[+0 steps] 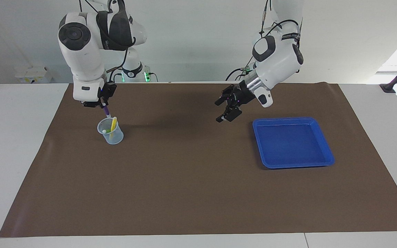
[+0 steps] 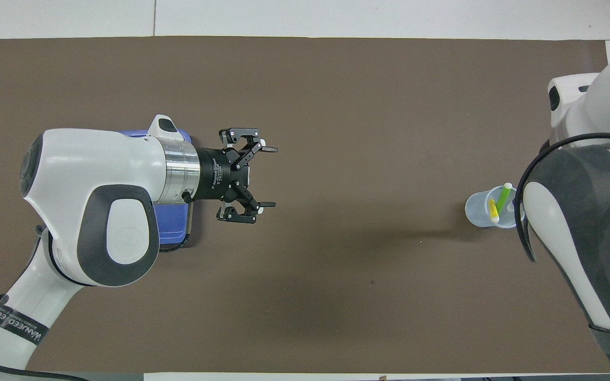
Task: Transfer and insert pens with both arms
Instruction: 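Carry the purple pen into the cup with the right gripper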
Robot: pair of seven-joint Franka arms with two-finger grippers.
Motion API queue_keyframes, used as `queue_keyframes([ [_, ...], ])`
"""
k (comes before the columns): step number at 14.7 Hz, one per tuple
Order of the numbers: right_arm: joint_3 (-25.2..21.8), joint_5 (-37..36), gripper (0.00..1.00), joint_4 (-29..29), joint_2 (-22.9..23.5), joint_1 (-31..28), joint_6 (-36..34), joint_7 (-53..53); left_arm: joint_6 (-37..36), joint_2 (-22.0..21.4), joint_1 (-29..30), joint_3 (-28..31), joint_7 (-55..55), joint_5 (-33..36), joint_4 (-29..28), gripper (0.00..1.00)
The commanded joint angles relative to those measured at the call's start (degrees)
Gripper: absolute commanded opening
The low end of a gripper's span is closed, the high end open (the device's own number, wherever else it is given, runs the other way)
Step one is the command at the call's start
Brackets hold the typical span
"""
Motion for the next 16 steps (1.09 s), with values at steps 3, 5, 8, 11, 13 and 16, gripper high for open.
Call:
queue_keyframes([
  [3, 0.3, -2.5, 0.00, -13.0, -5.2, -0.1, 12.4, -3.5, -4.9, -1.8, -12.8, 16.9, 6.1, 12.8, -0.8, 1.00],
  [5, 0.3, -2.6, 0.00, -14.7, -5.5, -0.1, 13.4, -3.7, -9.9, -2.2, -17.0, 23.6, 13.3, 17.9, -0.2, 1.00],
  [8, 0.2, -4.3, 0.00, -15.3, -5.5, -0.1, 13.1, -6.0, -16.6, -3.1, -20.3, 31.7, 26.5, 23.8, -0.1, 1.00],
  [11, 0.2, -4.7, 0.00, -16.5, -5.9, -0.1, 13.8, -7.5, -26.5, -2.9, -20.9, 37.6, 40.7, 31.0, 3.9, 1.00],
  [13, 0.3, -5.8, 0.00, -17.4, -6.2, -0.1, 15.2, -9.6, -31.8, -2.7, -20.9, 39.7, 49.7, 35.3, 7.1, 1.00],
  [16, 0.3, -6.0, 0.00, -18.3, -6.3, -0.1, 16.3, -11.6, -40.6, -2.4, -23.1, 44.2, 62.7, 38.7, 13.9, 1.00],
])
